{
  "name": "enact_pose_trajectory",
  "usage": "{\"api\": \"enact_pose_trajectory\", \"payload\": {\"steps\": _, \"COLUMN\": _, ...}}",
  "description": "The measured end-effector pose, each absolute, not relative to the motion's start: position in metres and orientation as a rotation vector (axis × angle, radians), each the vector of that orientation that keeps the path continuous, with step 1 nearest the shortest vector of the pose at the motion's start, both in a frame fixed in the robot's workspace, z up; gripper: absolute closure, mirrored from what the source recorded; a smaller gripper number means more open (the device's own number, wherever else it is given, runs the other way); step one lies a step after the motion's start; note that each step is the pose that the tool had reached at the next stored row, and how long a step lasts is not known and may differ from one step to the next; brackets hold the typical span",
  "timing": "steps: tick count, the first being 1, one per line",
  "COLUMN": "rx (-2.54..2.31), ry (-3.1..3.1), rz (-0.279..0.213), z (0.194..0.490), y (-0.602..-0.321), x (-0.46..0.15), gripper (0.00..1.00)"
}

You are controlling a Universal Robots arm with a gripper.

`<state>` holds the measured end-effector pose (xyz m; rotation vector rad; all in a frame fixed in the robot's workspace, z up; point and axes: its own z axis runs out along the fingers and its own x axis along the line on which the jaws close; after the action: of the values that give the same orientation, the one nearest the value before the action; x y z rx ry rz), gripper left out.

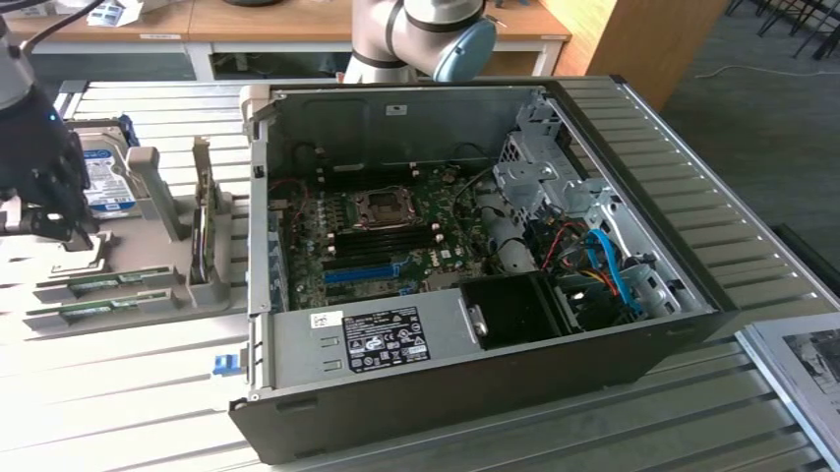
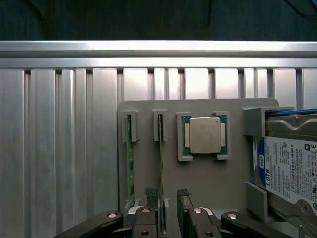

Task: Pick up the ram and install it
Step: 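Pick up the ram and move it above insertion slot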

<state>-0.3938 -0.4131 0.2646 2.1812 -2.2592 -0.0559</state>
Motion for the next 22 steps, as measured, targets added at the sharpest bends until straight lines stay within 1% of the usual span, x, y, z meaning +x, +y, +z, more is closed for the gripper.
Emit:
{"api": "enact_pose_trajectory", "payload": {"steps": 11, "rx": 2.181, "ry": -2.259, "rz": -0.056, "z": 0.247, "y": -0.413, "x": -0.394, "gripper": 0.71}}
{"api": "enact_pose_trajectory", "payload": {"steps": 22, "rx": 2.181, "ry": -2.259, "rz": -0.055, "z": 0.245, "y": -0.415, "x": -0.394, "gripper": 0.71}}
